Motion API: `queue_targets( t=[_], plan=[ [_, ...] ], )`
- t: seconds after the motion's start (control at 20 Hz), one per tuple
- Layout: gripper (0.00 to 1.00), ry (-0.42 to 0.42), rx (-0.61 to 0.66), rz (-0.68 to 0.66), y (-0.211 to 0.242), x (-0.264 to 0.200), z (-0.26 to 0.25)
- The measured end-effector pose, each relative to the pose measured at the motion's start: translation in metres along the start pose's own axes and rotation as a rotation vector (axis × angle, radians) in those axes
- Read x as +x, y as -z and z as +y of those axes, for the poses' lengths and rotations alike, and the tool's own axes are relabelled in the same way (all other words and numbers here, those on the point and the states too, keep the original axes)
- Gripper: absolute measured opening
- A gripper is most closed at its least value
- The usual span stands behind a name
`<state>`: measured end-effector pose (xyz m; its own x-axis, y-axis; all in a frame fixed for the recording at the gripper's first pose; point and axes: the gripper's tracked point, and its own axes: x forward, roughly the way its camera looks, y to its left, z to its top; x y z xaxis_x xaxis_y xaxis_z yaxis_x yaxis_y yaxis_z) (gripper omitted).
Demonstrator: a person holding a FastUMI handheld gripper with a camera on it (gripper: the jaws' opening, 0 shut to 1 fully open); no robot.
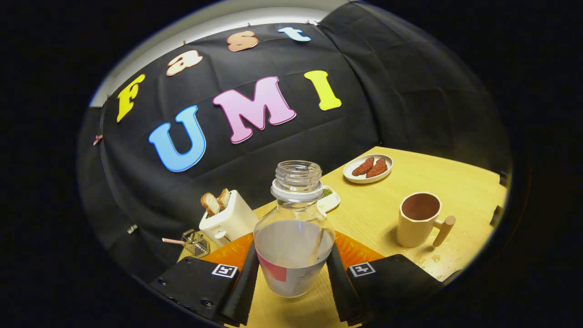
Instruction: Take the bottle from table, then pour the juice into the cup, finally place the bottle on the coaster
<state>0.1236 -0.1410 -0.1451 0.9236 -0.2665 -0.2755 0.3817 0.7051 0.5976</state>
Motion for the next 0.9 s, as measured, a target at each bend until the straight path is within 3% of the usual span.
queue_targets(
  t=[0.55, 0.9],
  plan=[
    [0.73, -0.031, 0.507, 0.124, -0.024, 0.015, -0.049],
    [0.73, 0.043, 0.770, 0.188, -0.018, 0.030, -0.088]
  ],
)
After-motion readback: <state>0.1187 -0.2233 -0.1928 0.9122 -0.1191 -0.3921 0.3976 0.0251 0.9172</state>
